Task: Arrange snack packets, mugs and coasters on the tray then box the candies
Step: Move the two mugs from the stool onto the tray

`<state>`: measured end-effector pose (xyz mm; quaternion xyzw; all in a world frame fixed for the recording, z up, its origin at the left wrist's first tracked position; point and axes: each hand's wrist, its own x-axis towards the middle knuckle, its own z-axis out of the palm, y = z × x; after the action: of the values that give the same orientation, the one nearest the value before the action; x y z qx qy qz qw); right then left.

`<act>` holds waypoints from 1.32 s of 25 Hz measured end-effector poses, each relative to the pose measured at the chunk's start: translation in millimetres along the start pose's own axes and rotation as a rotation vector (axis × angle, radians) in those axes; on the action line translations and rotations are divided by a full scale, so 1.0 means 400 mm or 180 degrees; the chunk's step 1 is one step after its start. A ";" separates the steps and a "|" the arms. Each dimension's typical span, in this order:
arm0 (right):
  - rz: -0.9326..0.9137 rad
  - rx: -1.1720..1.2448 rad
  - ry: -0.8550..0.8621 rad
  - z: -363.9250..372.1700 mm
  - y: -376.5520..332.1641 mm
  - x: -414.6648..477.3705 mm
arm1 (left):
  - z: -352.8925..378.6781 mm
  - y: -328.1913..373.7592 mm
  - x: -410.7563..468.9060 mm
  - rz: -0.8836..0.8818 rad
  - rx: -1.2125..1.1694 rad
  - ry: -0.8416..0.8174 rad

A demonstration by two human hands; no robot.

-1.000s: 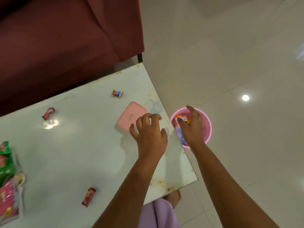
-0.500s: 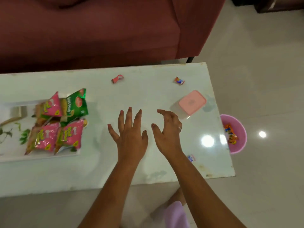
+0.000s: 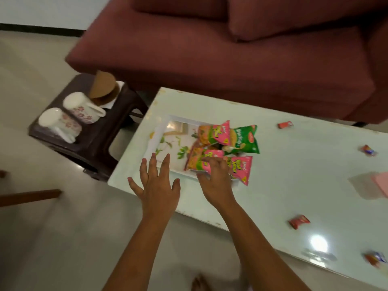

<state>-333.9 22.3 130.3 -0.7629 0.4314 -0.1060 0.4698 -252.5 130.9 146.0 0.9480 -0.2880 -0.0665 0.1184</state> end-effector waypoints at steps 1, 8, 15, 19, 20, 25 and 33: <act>-0.0081 -0.0010 -0.0107 0.048 -0.037 0.016 | -0.013 -0.049 0.018 -0.0120 -0.0017 0.0045; -0.0224 -0.0063 -0.0758 0.278 -0.207 0.173 | -0.047 -0.278 0.193 -0.0915 0.0027 0.0005; -0.0719 -0.0306 -0.1184 0.495 -0.430 0.428 | -0.102 -0.479 0.471 -0.1628 -0.0486 0.0516; -0.0987 -0.0325 -0.1287 0.612 -0.562 0.467 | -0.148 -0.581 0.532 -0.1743 -0.0710 0.0978; -0.1051 -0.0346 -0.1297 0.635 -0.587 0.474 | -0.156 -0.606 0.552 -0.1729 -0.0752 0.1050; -0.1251 -0.0670 -0.0985 0.719 -0.658 0.536 | -0.167 -0.715 0.666 -0.1702 -0.0844 0.0933; -0.1439 -0.2325 -0.1092 0.835 -0.726 0.630 | -0.185 -0.841 0.755 -0.1029 -0.0901 0.0273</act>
<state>170.4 94.4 124.7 -0.9599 0.1792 0.0809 0.2000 189.5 246.4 111.4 0.9577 -0.1147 -0.0840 0.2502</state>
